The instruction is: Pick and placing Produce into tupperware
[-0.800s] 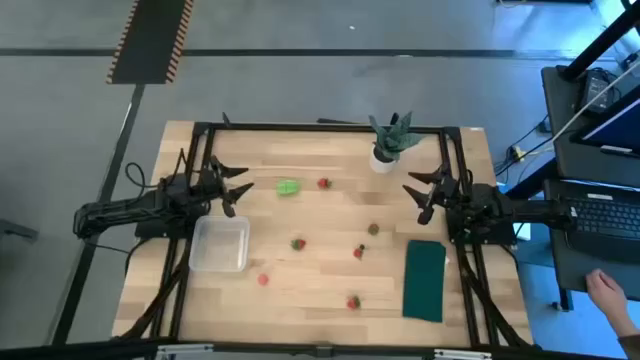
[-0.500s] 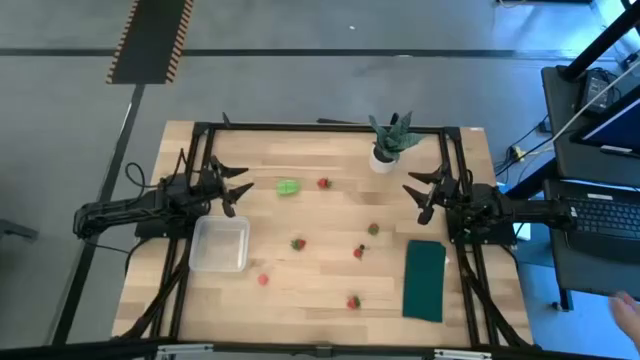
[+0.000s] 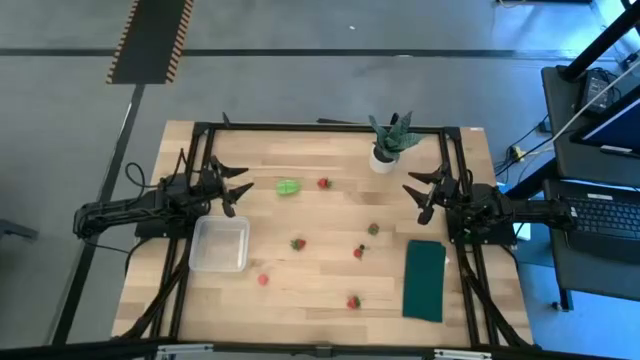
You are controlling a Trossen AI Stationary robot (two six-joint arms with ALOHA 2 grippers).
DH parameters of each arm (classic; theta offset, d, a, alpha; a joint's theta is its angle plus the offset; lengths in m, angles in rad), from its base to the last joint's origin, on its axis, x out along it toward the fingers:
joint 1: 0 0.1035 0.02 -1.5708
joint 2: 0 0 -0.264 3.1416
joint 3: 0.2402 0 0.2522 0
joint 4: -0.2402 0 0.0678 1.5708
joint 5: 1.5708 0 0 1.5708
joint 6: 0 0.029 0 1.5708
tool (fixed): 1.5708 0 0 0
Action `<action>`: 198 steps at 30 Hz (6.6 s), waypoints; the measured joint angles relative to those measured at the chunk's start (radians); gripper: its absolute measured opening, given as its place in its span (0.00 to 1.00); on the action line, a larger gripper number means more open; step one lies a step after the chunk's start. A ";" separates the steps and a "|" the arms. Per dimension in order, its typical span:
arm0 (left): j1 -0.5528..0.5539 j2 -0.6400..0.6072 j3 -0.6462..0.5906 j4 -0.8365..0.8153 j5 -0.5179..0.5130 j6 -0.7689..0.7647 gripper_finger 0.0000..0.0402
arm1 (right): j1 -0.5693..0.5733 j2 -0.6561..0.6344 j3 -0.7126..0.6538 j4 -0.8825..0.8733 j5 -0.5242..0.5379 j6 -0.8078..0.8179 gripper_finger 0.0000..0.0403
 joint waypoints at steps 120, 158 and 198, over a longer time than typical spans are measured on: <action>-0.377 1.073 1.127 -0.605 0.283 -0.158 0.56 | -0.001 0.002 0.000 0.076 0.113 0.314 0.51; -0.735 1.749 1.233 -0.950 0.283 -0.621 0.48 | -0.001 0.002 0.000 0.015 0.113 0.266 0.51; -0.719 1.805 1.199 -0.953 0.319 -0.644 0.75 | -0.001 0.002 0.000 0.015 0.113 0.235 0.51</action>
